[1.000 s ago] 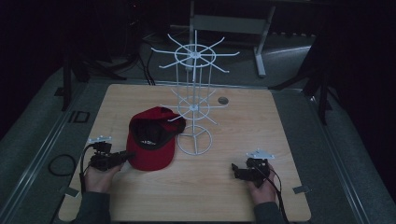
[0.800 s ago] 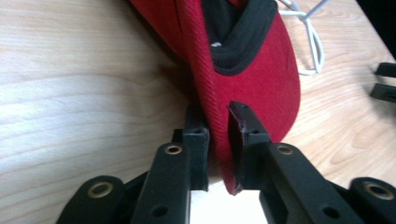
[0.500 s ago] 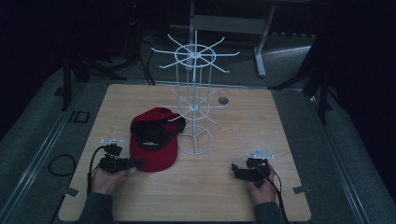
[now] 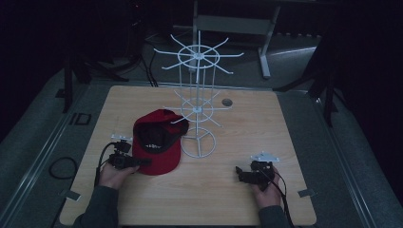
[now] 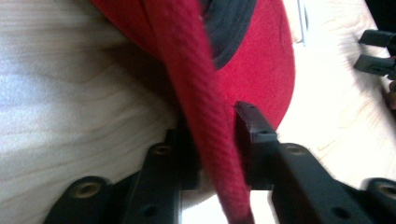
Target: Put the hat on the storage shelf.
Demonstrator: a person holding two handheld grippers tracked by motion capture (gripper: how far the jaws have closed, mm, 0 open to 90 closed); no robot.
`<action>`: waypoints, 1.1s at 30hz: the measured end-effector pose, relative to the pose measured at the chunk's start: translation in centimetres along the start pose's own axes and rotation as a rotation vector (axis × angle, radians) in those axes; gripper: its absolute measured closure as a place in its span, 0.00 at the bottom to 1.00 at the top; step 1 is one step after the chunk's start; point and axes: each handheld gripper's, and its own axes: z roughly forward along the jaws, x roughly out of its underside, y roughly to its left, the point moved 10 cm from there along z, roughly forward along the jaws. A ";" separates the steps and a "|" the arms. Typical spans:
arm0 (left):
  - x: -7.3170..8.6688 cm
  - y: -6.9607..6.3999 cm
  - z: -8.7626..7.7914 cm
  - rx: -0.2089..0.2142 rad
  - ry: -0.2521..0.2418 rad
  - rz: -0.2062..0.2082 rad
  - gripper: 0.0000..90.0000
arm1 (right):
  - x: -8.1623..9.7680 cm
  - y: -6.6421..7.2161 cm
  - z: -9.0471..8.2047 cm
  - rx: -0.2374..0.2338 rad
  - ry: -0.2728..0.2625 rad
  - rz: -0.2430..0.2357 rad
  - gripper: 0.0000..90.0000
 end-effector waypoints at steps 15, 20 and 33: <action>-1.1 -0.4 -1.5 -0.038 -0.112 -0.002 0.95 | 0.0 0.1 0.0 -0.003 -0.001 -0.002 0.15; -1.7 -0.1 -2.4 -0.061 -0.166 -0.014 0.95 | 0.0 0.1 0.0 -0.004 -0.001 -0.002 0.15; -2.8 -0.1 -4.7 -0.112 -0.237 0.011 0.95 | 0.0 0.1 0.0 -0.005 0.000 -0.003 0.15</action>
